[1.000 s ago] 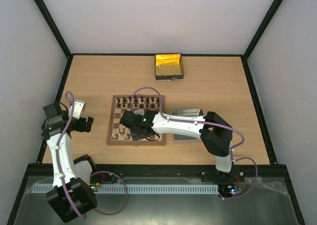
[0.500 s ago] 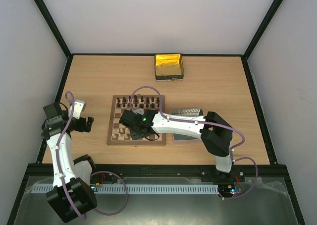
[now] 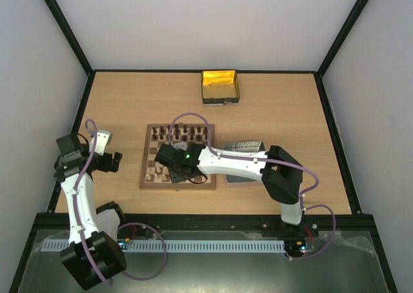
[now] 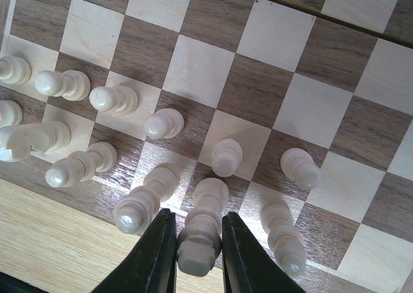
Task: Set up the chess pieces on the board
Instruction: Adjust the chess piece on the chessboard.
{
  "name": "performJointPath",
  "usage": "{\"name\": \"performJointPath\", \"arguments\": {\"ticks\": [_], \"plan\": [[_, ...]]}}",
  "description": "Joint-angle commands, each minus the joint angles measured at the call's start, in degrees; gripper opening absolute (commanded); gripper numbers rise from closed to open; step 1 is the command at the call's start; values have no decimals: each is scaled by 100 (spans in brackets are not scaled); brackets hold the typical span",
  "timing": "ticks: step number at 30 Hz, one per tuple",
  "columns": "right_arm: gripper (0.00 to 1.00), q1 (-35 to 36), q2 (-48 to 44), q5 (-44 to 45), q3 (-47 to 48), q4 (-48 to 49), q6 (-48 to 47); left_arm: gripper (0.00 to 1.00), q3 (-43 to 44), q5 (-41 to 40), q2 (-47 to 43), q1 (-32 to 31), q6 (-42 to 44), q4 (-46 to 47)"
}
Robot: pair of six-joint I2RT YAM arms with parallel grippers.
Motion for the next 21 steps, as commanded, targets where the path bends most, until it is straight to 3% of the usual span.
{"name": "performJointPath", "arguments": {"ticks": [1,21], "plan": [[17,59,-57,124,158,-200,13,99,-60,97,-23,-11,36,-34],[17,60,-48,107,45,-153,36,99,-57,94,-34,-10,29,-30]]}}
